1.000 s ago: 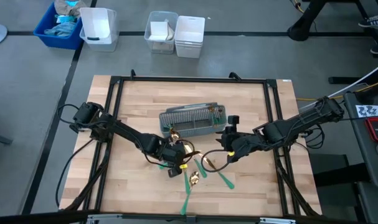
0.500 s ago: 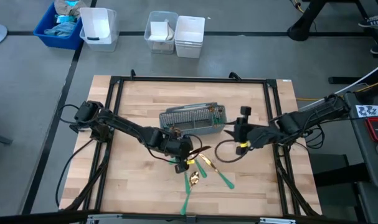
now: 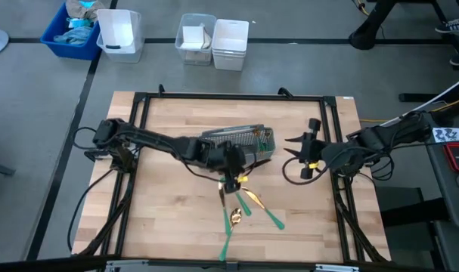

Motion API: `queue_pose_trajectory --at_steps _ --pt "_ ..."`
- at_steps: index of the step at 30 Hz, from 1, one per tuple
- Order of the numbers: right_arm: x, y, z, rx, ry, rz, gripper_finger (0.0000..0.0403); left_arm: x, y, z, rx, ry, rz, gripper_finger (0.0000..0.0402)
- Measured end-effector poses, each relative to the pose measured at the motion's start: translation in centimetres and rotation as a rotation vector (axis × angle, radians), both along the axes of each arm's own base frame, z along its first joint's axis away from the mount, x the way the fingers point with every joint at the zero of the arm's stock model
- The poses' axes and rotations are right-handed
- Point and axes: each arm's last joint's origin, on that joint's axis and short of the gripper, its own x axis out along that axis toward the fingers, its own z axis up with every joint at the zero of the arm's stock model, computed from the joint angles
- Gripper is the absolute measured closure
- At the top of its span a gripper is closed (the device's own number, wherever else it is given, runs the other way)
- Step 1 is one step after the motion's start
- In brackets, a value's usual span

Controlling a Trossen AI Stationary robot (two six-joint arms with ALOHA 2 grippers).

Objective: Sort silverware
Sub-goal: Put the green knife in the gray silverware basket

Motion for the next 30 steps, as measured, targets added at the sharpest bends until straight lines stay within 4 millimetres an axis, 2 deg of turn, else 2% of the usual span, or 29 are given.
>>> queue_pose_trajectory --at_steps 10,19,23,30 --pt "-0.4 -0.2 -0.3 -0.022 0.050 0.001 0.0281 0.9 4.6 3.3 0.104 -0.077 0.012 0.0370" --pt "-0.4 -0.2 -0.5 -0.028 0.065 0.001 0.0281 0.5 9.3 3.1 0.166 -0.019 0.072 0.0365" --pt "-0.4 -0.2 -0.5 -0.028 0.066 0.001 0.0281 0.0 10.0 2.7 0.156 0.038 0.096 0.0365" --pt "-0.4 -0.2 -0.5 -0.028 0.066 0.001 0.0281 -0.9 9.2 1.8 0.145 0.173 0.067 0.0358"
